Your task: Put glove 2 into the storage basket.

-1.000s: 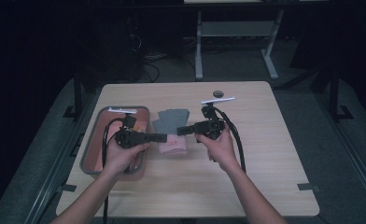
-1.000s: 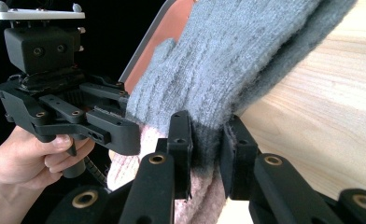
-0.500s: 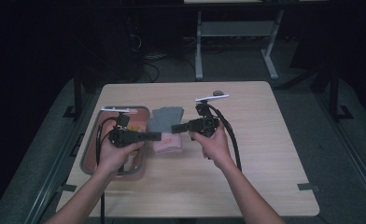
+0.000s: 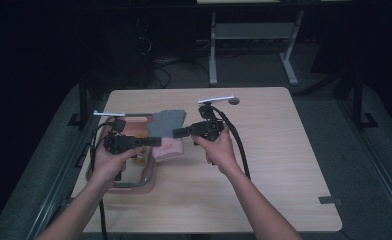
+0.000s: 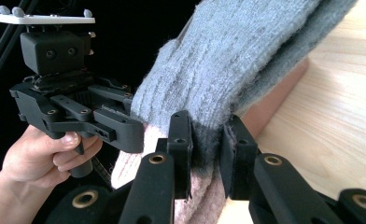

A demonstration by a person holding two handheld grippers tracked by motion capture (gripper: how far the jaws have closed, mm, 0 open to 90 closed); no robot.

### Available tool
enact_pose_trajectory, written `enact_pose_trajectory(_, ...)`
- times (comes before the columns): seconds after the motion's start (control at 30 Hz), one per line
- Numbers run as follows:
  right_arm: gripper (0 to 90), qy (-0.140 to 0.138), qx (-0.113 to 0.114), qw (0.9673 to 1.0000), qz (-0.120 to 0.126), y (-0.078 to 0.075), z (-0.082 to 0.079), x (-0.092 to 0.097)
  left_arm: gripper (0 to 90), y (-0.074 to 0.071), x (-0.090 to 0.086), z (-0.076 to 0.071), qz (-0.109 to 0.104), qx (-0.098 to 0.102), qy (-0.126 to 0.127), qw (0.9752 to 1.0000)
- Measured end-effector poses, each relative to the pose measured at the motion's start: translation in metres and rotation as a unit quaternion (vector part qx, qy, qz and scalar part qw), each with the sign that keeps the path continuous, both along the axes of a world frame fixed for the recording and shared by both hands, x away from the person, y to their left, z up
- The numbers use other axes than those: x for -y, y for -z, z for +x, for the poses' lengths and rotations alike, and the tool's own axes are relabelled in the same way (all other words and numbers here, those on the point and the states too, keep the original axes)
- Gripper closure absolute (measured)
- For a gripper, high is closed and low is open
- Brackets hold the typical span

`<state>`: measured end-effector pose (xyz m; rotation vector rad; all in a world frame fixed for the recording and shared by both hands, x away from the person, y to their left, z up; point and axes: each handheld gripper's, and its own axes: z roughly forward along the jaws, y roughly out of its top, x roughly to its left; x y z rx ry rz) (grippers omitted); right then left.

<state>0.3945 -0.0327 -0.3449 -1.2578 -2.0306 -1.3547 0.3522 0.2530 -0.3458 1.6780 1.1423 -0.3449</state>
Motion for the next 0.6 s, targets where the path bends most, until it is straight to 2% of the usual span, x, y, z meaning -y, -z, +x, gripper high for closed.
enact_pose_trajectory(0.37, 75.8, -0.011, -0.003, 0.9999, 0.006, -0.001, 0.003, -0.017, 71.1, -0.003, -0.017, -0.002, 0.003, 0.001, -0.002, 1.0000)
enact_pose_trajectory(0.6, 75.6, -0.020, 0.001, 0.9998, 0.004, -0.003, 0.007, -0.034, 71.2, -0.005, -0.035, -0.003, 0.002, 0.003, -0.015, 0.9999)
